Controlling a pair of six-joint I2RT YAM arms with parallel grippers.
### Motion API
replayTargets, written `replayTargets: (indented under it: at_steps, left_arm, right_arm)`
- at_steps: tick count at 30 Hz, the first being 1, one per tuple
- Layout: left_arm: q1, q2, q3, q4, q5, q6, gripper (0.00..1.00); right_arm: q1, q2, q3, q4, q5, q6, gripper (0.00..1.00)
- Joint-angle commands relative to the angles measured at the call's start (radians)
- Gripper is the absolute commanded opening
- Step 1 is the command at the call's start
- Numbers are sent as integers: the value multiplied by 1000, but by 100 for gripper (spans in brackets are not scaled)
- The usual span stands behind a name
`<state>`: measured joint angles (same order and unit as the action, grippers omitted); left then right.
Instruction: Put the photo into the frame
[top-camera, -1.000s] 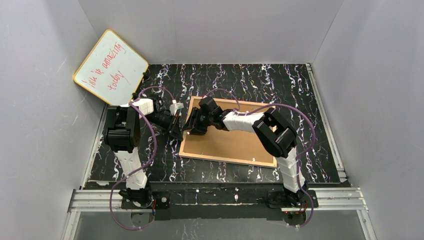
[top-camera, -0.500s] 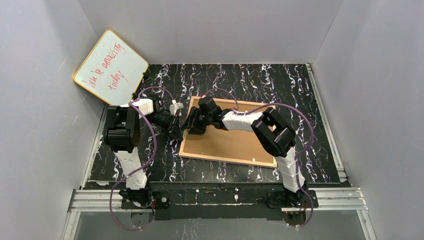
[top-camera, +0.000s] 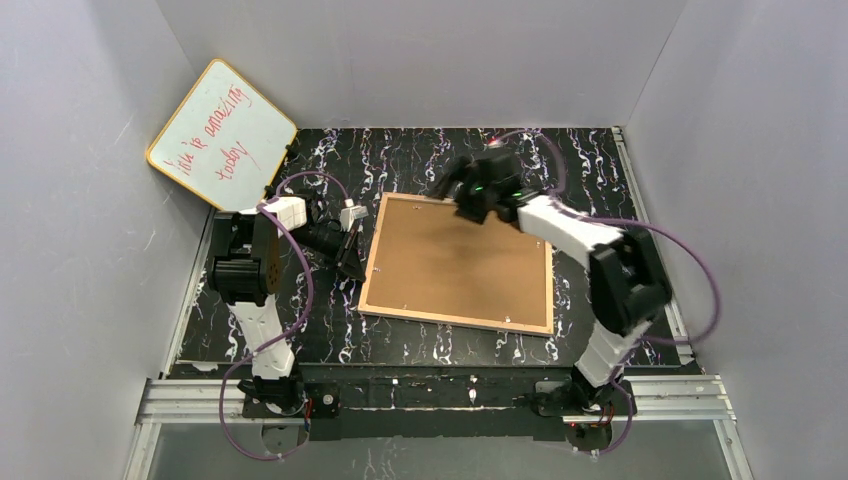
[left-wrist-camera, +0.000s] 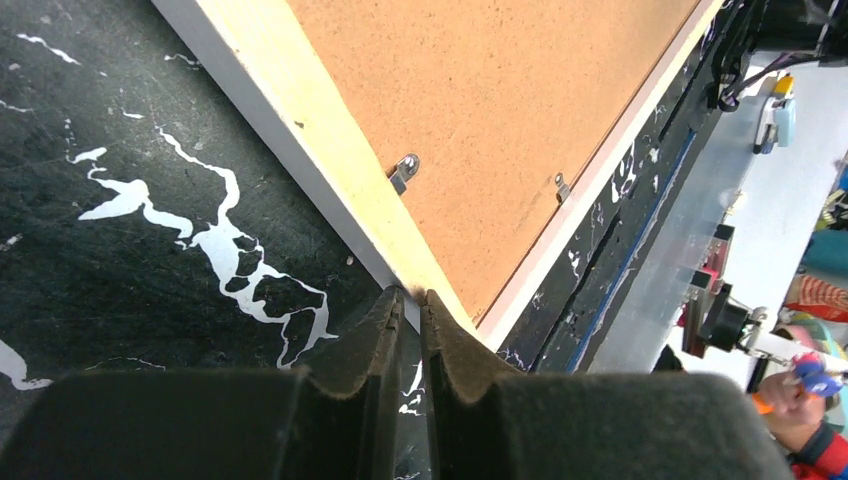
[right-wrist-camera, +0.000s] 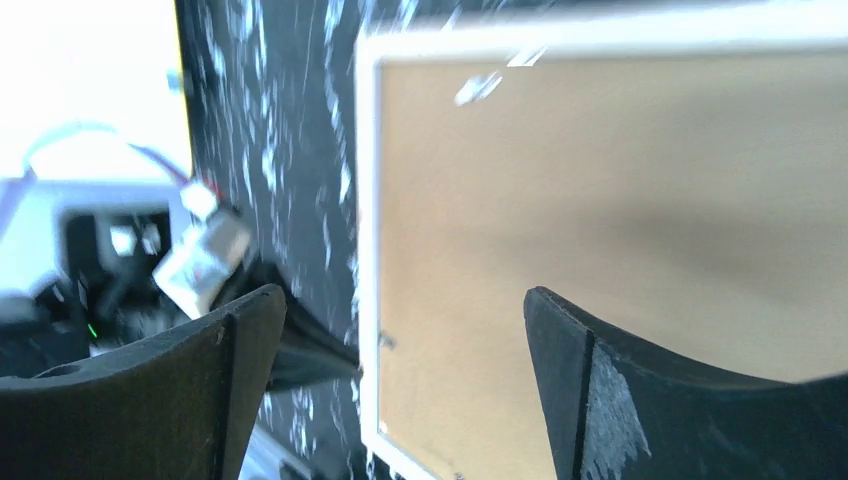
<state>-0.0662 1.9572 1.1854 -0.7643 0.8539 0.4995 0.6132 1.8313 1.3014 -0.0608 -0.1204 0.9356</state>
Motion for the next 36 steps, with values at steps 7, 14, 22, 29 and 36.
replayTargets:
  at_steps: [7,14,22,29,36]
  left_arm:
    - [32,-19,58,-155,-38,179,16]
    - [32,-6,15,-118,-94,212,19]
    - [-51,-55,-121,-49,-160,236,19]
    - [-186,-84,-177,-12,-167,220,19]
    - [-413,-105,-174,-34,-94,215,20]
  right_arm:
    - [-480,-445,-294,-223,264,-103,99]
    - [-696,-450,-452,-166,100,-121,99]
    - [-699,-253,-446,-88,-64,-103,99]
    - [-587,-64,-301,-27,-134,-60,99]
    - [-325,289,209,-200,-159,-163,99]
